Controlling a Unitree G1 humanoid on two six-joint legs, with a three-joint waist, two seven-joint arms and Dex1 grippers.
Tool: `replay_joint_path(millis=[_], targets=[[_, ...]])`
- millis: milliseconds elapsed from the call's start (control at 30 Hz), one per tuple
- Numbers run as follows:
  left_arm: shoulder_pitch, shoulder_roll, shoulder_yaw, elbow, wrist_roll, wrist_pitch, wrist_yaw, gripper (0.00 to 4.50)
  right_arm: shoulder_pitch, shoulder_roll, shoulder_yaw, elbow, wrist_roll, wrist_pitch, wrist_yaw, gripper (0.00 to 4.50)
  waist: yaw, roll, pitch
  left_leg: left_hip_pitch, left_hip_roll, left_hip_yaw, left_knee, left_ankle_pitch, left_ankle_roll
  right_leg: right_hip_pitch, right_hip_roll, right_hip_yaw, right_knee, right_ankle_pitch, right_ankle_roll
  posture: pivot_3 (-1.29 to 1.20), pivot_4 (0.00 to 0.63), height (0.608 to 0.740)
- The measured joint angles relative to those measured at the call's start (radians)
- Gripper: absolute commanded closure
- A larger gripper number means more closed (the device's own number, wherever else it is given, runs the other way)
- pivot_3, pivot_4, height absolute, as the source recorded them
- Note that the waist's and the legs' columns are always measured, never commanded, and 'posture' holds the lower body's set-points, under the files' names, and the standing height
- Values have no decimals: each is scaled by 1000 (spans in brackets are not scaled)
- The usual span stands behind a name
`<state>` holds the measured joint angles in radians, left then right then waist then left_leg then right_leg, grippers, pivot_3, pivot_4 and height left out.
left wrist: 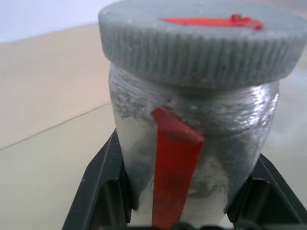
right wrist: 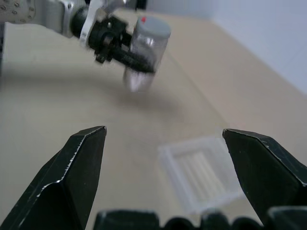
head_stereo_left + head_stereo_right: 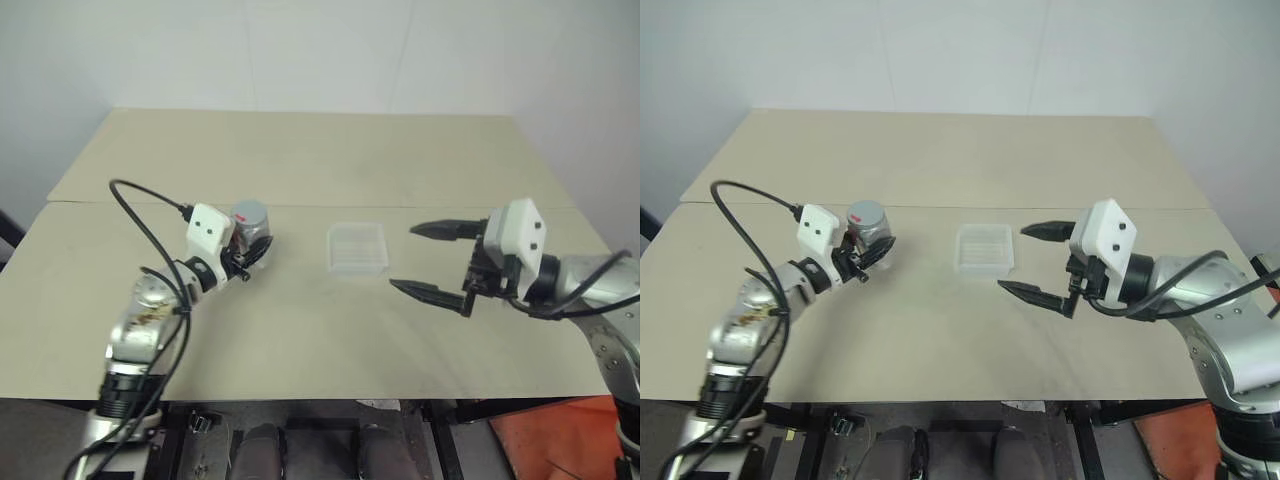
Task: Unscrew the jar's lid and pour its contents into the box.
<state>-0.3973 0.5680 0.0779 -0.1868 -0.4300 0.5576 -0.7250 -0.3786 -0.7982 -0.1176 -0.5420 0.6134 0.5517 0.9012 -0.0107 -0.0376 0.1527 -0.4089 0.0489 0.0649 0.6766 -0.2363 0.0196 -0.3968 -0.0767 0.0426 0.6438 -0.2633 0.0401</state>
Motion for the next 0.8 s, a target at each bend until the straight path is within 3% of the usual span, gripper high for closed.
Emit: replay_joint_path(millis=[133, 267, 500, 800], targets=[[-52, 88, 7, 8, -135, 51, -228, 2523, -141, 123, 66, 56, 66, 73, -42, 0, -5, 0, 0, -1, 0, 1, 0, 0, 0, -1, 0, 0, 0, 0, 0, 0, 150, 740], [-128, 94, -35, 35, -180, 62, -354, 2523, -277, 235, 132, 93, 104, 159, -119, 0, 0, 1, 0, -5, 0, 0, 0, 0, 0, -6, 0, 0, 2, 0, 0, 0, 150, 740], [-193, 81, -115, 117, -147, 18, -456, 2523, -399, 340, 158, 182, 135, 289, -217, 0, 2, 1, 1, -9, -1, 2, 1, 0, 0, -9, 0, 0, 1, 0, 0, 0, 150, 740], [-261, 58, -153, 185, -87, -62, -514, 2523, -446, 379, 194, 216, 148, 358, -232, 0, -3, 1, 1, -10, -1, 2, 1, 0, 0, -10, 0, 0, 2, 0, 0, 0, 150, 740]])
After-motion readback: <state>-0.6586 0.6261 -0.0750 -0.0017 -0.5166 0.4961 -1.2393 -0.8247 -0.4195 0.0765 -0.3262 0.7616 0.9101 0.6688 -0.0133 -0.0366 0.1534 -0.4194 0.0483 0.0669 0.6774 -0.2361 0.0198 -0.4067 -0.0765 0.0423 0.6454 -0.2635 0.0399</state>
